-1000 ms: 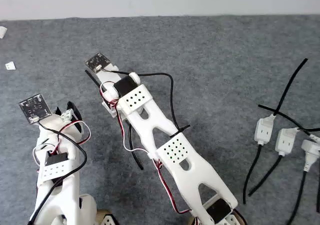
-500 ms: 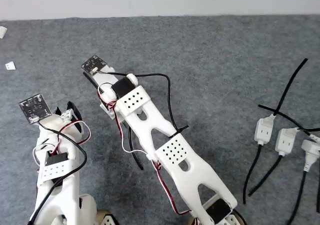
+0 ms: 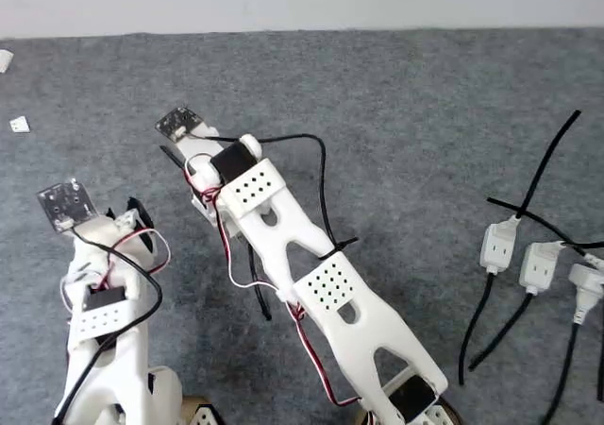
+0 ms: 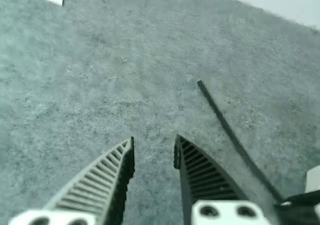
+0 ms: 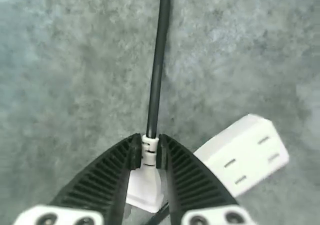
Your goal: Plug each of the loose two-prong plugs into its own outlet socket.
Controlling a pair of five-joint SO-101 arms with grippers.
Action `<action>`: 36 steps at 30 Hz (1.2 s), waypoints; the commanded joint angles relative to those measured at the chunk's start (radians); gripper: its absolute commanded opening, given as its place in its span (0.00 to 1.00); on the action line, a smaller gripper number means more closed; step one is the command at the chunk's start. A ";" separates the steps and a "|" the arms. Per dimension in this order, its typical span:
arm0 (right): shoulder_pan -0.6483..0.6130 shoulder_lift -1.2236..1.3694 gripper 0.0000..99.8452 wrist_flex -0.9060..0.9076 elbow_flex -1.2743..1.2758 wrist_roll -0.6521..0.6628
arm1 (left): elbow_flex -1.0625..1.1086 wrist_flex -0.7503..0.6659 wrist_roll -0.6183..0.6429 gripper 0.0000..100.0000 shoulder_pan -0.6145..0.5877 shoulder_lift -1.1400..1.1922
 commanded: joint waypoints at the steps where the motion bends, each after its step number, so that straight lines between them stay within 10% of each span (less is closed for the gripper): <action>1: 0.008 -0.185 0.01 0.051 -0.003 0.008 | -0.105 0.133 -0.035 0.12 -0.012 0.003; 13: 0.019 -0.579 0.01 0.051 0.350 0.006 | -0.447 0.338 -0.051 0.13 -0.011 0.423; 36: -0.028 -1.296 0.01 0.022 1.036 0.075 | -0.433 0.543 -0.397 0.13 0.206 0.413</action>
